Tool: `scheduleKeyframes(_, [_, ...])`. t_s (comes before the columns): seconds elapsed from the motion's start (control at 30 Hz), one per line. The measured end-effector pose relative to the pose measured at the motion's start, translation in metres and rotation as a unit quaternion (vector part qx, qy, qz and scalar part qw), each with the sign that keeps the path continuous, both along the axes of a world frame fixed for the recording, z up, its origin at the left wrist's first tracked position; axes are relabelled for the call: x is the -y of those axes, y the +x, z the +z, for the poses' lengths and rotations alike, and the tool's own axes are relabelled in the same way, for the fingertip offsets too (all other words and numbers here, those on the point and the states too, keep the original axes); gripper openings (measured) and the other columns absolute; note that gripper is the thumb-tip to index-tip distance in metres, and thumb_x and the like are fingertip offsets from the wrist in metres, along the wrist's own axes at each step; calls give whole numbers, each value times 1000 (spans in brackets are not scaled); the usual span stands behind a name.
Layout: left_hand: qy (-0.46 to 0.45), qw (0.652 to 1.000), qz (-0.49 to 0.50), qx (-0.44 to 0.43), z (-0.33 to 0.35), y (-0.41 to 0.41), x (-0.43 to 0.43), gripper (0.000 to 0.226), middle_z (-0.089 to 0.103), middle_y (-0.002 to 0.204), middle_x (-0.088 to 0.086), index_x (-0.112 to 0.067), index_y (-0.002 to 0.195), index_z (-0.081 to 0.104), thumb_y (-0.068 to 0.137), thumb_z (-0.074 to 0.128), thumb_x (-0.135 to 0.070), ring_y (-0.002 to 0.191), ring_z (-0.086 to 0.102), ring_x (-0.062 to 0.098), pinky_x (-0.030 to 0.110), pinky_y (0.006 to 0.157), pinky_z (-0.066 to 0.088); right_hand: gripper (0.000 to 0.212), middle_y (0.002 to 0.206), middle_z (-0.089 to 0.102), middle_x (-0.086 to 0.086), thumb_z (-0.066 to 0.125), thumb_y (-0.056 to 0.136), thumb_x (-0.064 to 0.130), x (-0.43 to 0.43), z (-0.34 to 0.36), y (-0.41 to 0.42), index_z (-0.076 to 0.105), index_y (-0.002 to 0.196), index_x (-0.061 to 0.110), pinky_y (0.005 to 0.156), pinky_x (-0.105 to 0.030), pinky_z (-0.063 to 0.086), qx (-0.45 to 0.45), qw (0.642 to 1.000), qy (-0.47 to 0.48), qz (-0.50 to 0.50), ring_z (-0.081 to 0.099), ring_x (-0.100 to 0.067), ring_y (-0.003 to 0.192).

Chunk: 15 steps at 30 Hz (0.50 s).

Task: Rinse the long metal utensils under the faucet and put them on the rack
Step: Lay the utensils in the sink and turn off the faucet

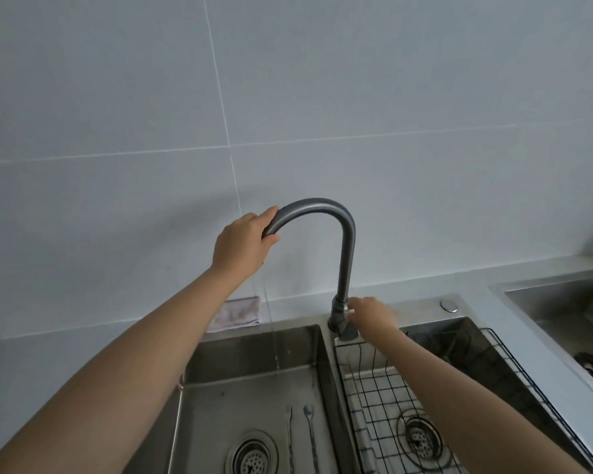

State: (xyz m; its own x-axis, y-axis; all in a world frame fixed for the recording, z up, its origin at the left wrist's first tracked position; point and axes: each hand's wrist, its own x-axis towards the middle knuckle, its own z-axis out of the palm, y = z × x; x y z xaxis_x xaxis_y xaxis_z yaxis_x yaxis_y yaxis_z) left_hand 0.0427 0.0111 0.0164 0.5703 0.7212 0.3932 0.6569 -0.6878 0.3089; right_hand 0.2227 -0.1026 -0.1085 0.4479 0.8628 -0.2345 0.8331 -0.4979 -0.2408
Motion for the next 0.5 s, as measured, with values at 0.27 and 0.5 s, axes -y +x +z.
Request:
scheduleKeyframes(0.27, [24, 999, -5, 25, -5, 3, -2, 42, 62, 92, 19, -18, 130, 47, 89, 56, -20, 84, 59, 35, 36, 72, 45, 29, 120, 59, -14, 44, 95, 11, -7, -2, 2, 55, 121, 5, 92, -29, 45, 20, 999, -18, 40, 57, -26, 111])
scheduleKeyframes(0.5, [34, 999, 1, 24, -10, 3, -2, 41, 60, 93, 19, -17, 131, 46, 90, 54, -21, 84, 58, 36, 35, 71, 45, 27, 118, 57, -15, 50, 92, 10, -11, 1, 1, 55, 118, 3, 84, -31, 46, 56, 996, -22, 62, 57, -29, 107])
